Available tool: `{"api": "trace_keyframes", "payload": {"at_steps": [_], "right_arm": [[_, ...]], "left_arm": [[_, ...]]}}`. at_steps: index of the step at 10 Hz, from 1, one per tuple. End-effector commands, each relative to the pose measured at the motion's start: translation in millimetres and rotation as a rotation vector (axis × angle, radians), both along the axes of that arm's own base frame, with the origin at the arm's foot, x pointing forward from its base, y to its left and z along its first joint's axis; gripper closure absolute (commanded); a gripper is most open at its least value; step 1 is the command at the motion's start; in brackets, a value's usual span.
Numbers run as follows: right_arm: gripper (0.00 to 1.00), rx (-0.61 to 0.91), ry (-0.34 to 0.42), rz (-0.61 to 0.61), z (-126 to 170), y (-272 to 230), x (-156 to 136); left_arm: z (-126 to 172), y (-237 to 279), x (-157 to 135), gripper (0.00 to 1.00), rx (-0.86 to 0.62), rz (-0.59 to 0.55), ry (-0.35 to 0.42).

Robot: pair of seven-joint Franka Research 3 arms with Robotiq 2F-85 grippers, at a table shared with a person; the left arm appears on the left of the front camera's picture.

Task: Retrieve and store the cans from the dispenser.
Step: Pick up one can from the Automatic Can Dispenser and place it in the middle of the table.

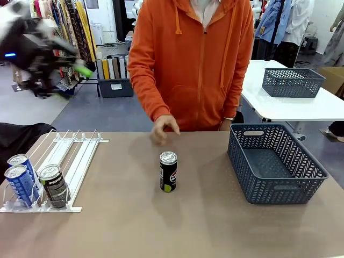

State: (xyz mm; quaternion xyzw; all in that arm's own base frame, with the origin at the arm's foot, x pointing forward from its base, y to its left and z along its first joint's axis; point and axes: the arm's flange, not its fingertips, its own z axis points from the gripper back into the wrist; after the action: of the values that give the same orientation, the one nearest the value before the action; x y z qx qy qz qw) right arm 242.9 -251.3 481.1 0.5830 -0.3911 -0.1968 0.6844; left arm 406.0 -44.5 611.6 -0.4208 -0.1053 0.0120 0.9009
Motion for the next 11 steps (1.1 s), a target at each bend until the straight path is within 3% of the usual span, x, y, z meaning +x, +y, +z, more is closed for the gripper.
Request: {"api": "trace_keyframes", "payload": {"at_steps": [1, 3, 4, 5, 6, 11], "right_arm": [[0.0, 0.006, -0.031, -0.01, 4.0, -0.3, 3.7], [0.0, 0.006, -0.031, -0.01, 4.0, -0.3, 3.7], [0.0, 0.006, -0.031, -0.01, 4.0, -0.3, 3.7], [0.0, 0.006, -0.031, -0.01, 4.0, -0.3, 3.7], [0.0, 0.006, -0.031, -0.01, 4.0, -0.3, 3.7], [0.0, 0.006, -0.031, -0.01, 4.0, -0.3, 3.7]], "left_arm": [[-44.0, 79.4, -18.0, 0.0, -0.274, 0.093, 0.011], [-98.5, 135.2, -55.6, 0.0, -0.511, 0.235, -0.01], [-117.1, 145.6, -71.3, 0.0, -0.545, 0.258, -0.034], [-122.6, 146.1, -75.9, 0.0, -0.397, 0.179, 0.029], [-104.7, 160.8, -61.7, 0.0, -0.498, 0.256, 0.01], [-104.7, 160.8, -61.7, 0.0, -0.498, 0.256, 0.01]]}}
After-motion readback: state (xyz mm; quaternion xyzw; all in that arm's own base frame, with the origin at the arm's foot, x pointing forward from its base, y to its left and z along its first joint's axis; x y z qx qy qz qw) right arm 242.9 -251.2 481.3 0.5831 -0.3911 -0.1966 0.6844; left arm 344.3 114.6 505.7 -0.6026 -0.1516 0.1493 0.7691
